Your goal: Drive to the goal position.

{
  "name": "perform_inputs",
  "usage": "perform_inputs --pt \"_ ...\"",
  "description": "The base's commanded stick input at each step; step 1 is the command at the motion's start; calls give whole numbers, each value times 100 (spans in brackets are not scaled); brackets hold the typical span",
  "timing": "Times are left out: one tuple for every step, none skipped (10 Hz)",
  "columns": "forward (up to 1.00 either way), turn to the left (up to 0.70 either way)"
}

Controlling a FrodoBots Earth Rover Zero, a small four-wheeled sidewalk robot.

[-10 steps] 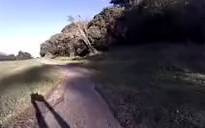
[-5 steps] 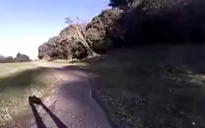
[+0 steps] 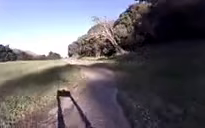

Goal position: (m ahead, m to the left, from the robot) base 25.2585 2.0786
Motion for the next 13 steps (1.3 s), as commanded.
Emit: perform_inputs --pt "50 0" --pt "50 0" --pt "50 0" --pt "50 0" --pt "50 0" --pt "50 0" --pt "50 -12" --pt "50 -40" --pt "50 -46" --pt "50 -46" --pt "50 -46" --pt "50 -34" --pt "50 -34"
